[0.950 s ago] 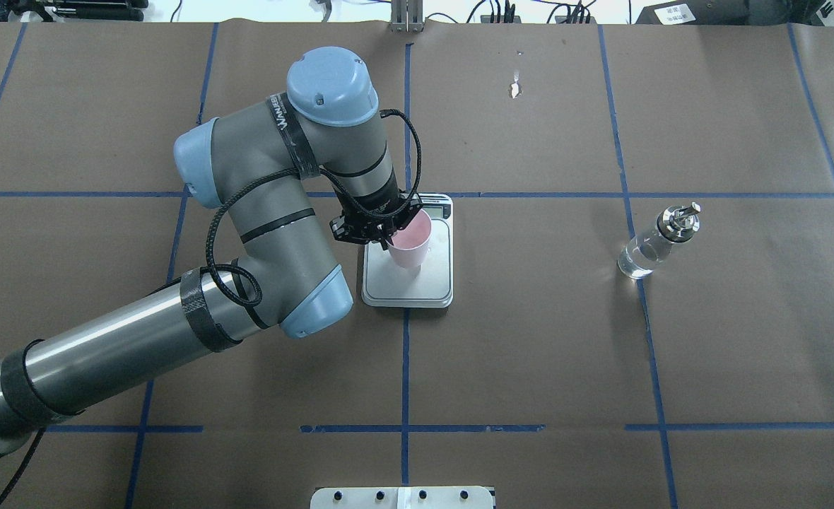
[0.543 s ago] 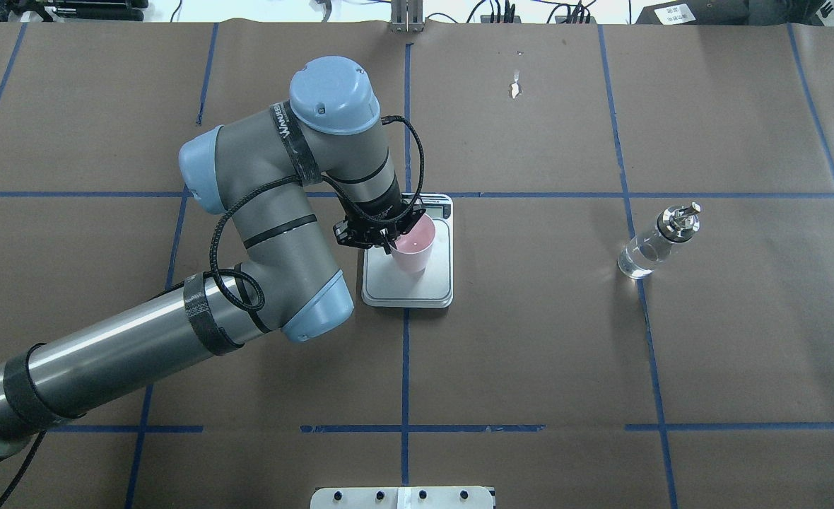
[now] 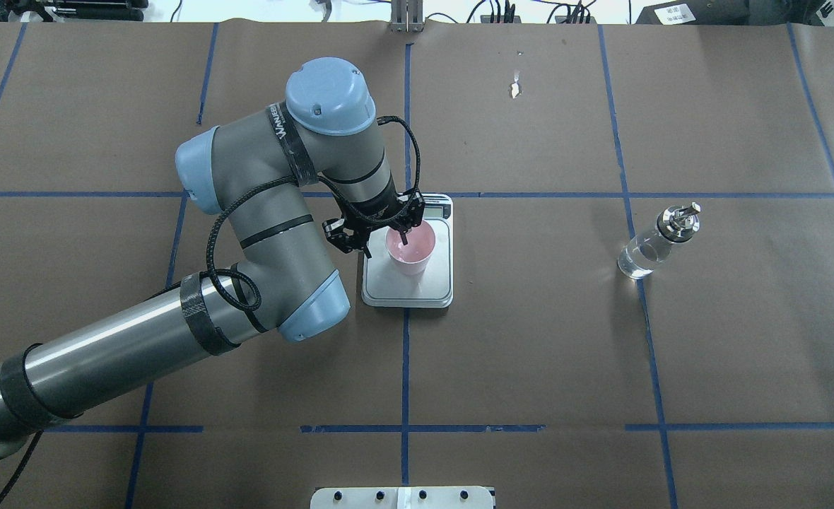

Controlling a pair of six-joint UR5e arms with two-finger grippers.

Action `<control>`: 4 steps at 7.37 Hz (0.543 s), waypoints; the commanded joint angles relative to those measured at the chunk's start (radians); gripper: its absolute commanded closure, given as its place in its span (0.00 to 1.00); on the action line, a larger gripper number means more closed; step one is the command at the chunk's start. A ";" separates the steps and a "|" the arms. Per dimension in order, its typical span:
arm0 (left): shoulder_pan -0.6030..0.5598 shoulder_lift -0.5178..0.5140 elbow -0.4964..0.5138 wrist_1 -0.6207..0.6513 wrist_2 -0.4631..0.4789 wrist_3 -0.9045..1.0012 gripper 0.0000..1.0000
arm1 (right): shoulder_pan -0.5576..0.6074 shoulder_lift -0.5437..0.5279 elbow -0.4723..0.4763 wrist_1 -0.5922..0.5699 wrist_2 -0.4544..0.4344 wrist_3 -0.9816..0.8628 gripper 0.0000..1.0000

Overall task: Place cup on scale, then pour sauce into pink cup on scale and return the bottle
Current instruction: 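Open the left gripper and lift it off the cup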

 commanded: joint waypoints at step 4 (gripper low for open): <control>-0.081 0.223 -0.406 0.201 -0.007 0.222 0.00 | -0.078 -0.026 0.166 -0.012 -0.046 0.181 0.00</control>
